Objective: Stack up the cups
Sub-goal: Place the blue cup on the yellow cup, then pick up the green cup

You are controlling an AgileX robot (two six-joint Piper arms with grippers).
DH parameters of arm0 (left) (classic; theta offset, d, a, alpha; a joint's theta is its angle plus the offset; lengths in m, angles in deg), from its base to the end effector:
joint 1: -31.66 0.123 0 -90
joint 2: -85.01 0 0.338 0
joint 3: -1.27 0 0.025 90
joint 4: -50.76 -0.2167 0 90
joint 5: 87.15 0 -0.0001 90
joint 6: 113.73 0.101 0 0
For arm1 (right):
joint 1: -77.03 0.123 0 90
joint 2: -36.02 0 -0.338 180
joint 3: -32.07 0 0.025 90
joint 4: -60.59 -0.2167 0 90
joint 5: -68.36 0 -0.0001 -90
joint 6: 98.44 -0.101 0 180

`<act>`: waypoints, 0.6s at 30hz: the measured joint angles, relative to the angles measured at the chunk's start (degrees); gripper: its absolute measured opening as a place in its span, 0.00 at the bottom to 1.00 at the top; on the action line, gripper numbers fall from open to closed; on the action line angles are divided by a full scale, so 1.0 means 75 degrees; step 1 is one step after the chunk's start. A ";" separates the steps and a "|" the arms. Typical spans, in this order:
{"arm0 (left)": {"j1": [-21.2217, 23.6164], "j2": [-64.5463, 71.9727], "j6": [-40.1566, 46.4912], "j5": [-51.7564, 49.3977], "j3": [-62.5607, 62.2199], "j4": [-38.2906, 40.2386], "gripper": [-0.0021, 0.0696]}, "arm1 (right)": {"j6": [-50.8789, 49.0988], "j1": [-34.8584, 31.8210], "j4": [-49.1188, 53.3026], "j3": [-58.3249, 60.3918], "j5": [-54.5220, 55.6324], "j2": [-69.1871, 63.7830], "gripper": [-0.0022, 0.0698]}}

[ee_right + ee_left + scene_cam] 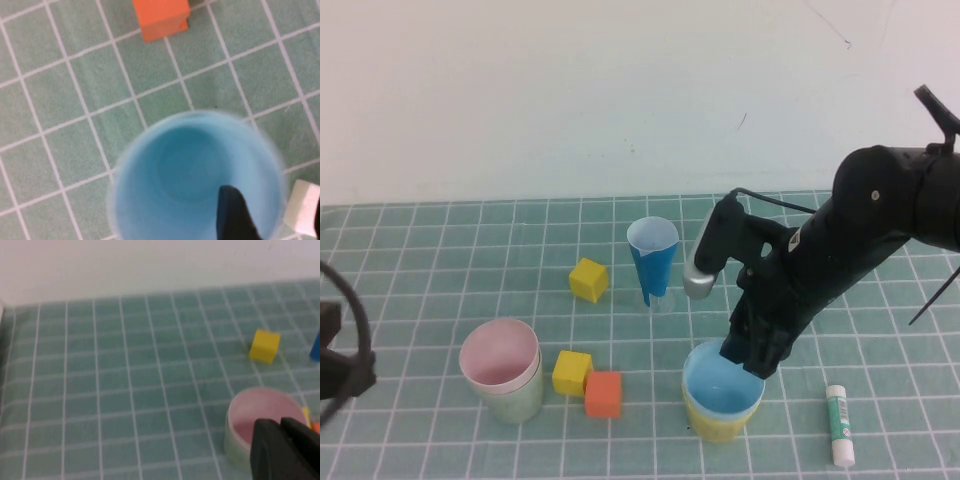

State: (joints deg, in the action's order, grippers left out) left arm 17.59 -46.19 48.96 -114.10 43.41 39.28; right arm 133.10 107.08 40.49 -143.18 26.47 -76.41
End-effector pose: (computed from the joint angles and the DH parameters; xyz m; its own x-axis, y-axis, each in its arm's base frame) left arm 0.0834 -0.0115 0.3523 -0.4636 -0.0098 -0.8860 0.1084 0.9918 -0.0677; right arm 0.3095 0.2059 0.2680 -0.3095 -0.8448 -0.4365 -0.9273 0.3698 -0.0580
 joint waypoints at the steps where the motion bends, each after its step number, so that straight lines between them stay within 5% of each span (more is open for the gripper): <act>1: 0.0000 0.0196 0.0024 -0.0549 -0.0283 0.0015 0.03 | 0.0000 0.0000 -0.0004 0.0000 0.0000 0.0042 0.50; 6: 0.0000 0.1502 0.0954 -0.3052 -0.1735 0.0683 0.03 | 0.0000 0.0019 -0.0040 -0.0128 0.0000 0.0612 0.49; 11: 0.0000 0.3037 0.1658 -0.3526 -0.2559 0.1673 0.09 | 0.0039 0.0019 -0.0049 -0.0240 -0.0020 0.1743 0.36; 18: 0.0000 0.4894 0.1791 -0.3196 -0.3206 0.1870 0.71 | -0.0522 0.0019 0.1037 -0.0251 -0.0822 0.3119 0.16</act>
State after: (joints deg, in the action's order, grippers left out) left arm 17.59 -9.49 62.39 -138.07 19.37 53.30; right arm 129.18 107.22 48.27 -145.06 20.30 -53.02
